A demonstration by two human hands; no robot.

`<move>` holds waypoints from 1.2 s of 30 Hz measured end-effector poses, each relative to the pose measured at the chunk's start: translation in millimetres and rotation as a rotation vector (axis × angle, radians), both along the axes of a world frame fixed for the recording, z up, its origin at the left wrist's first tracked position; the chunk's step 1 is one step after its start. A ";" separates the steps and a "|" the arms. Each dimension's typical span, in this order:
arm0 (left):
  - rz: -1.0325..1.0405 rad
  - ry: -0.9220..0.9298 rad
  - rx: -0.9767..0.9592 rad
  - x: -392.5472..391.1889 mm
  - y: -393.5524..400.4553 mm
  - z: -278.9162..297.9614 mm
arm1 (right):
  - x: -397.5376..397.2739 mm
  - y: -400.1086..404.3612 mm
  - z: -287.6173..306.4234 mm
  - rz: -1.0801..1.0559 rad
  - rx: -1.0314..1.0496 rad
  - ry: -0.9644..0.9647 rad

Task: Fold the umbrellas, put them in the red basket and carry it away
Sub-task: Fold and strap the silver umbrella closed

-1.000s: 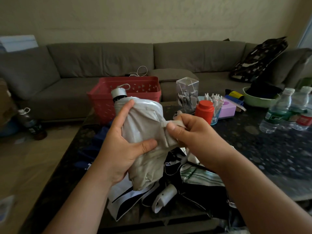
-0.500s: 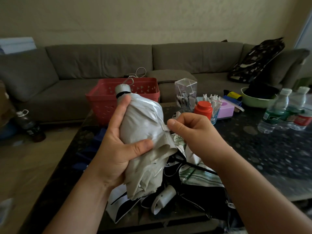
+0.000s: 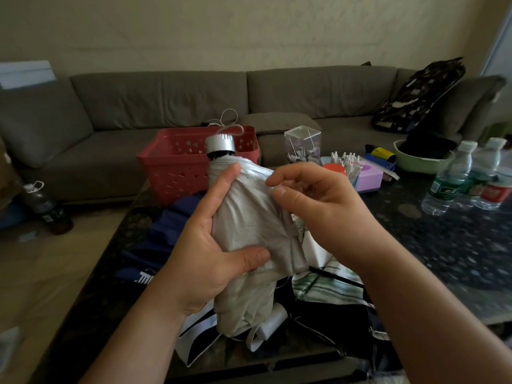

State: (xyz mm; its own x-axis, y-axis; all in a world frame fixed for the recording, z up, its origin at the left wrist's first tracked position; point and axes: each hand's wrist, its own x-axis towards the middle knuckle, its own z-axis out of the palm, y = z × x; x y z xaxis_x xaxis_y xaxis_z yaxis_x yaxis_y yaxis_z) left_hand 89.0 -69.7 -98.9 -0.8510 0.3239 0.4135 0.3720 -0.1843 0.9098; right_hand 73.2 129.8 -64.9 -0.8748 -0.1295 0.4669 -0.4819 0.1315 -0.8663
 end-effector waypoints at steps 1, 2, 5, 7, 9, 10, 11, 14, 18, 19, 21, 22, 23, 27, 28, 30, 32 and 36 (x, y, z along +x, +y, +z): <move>-0.010 0.000 -0.009 0.7 0.0 0.3 | 0.4 1.4 1.0 0.000 0.028 -0.004; -0.018 0.003 -0.017 1.4 0.2 0.4 | 1.2 2.4 2.2 -0.002 0.067 -0.006; -0.021 0.003 -0.033 2.8 1.1 0.1 | 1.9 5.7 2.2 0.008 0.149 -0.015; -0.010 -0.006 -0.038 2.6 2.4 0.1 | 3.0 6.2 2.6 0.049 0.124 -0.072; -0.007 -0.029 -0.035 2.1 3.1 -0.6 | -0.3 7.2 -0.3 0.089 0.095 -0.129; -0.011 -0.042 -0.036 1.5 3.3 -1.4 | -3.4 7.8 -3.2 0.100 0.069 -0.176; -0.018 -0.061 -0.034 0.4 3.2 -3.0 | -7.7 8.0 -7.9 0.106 0.031 -0.234; -0.055 -0.145 0.011 -2.5 4.8 -10.9 | -20.3 5.6 -28.0 0.120 -0.021 -0.411; -0.062 -0.250 0.065 -8.1 6.0 -21.0 | -25.9 -3.2 -42.3 0.110 -0.076 -0.515; -0.044 -0.252 0.061 -10.0 5.6 -23.1 | -27.0 -4.9 -42.2 0.070 -0.051 -0.492; -0.015 -0.235 0.029 -12.8 5.0 -25.6 | -27.9 -6.0 -41.1 0.031 -0.018 -0.453; -0.012 -0.234 0.027 -13.4 4.8 -26.1 | -28.1 -5.6 -41.0 0.030 -0.010 -0.444; -0.015 -0.242 0.037 -14.2 4.7 -26.6 | -28.6 -4.8 -41.0 0.022 0.016 -0.427; -0.103 -0.281 0.112 -14.7 3.0 -30.0 | -29.8 -1.2 -45.7 0.044 0.083 -0.397; -0.155 -0.294 0.139 -14.1 3.2 -30.4 | -28.2 -3.3 -46.7 0.114 0.015 -0.448; -0.249 -0.317 0.196 -12.9 4.4 -30.8 | -25.9 -9.7 -50.2 0.264 -0.190 -0.578; -0.264 -0.346 0.240 -12.4 5.5 -30.3 | -27.4 -12.9 -55.1 0.265 -0.236 -0.585; -0.115 -0.287 0.133 -12.0 7.2 -31.3 | -33.9 -6.0 -57.5 0.034 -0.072 -0.422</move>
